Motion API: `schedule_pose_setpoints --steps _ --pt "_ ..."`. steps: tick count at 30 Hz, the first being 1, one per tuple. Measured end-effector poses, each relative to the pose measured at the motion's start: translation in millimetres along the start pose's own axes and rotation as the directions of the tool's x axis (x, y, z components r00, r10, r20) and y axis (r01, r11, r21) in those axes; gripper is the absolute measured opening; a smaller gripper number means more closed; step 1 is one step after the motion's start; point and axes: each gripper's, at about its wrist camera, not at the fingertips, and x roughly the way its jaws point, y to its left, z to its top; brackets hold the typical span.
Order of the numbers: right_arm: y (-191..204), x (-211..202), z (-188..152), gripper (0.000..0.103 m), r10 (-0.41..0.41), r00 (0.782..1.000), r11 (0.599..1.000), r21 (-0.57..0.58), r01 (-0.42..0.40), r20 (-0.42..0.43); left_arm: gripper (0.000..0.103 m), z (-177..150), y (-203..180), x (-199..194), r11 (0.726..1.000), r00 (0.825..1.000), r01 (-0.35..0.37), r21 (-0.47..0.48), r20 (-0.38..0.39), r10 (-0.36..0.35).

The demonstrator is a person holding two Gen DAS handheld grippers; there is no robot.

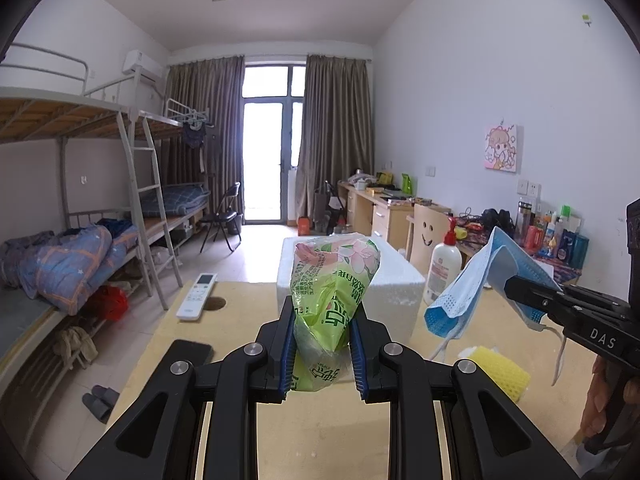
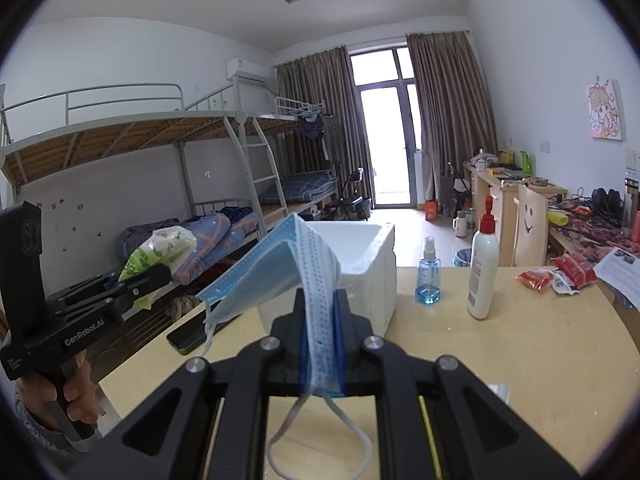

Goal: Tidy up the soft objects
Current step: 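Carry the green bag with the left tool while the right tool carries the mask toward the foam box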

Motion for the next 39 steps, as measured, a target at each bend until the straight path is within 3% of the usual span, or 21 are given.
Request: schedule_pose_setpoints --steps 13,20,39 --pt "-11.1 18.5 34.5 0.014 -0.02 1.0 1.0 -0.003 0.02 0.013 0.025 31.7 -1.0 29.0 1.0 1.0 0.007 0.009 0.009 -0.007" --pt "-14.6 38.2 50.7 0.014 0.001 1.0 1.0 0.009 -0.001 0.0 0.025 43.9 3.0 54.5 1.0 0.999 0.015 0.012 -0.034 -0.015" --pt "-14.2 76.8 81.8 0.014 -0.031 1.0 0.998 -0.048 0.03 -0.005 0.025 65.1 8.7 99.2 0.999 0.998 0.019 0.03 -0.054 -0.017"
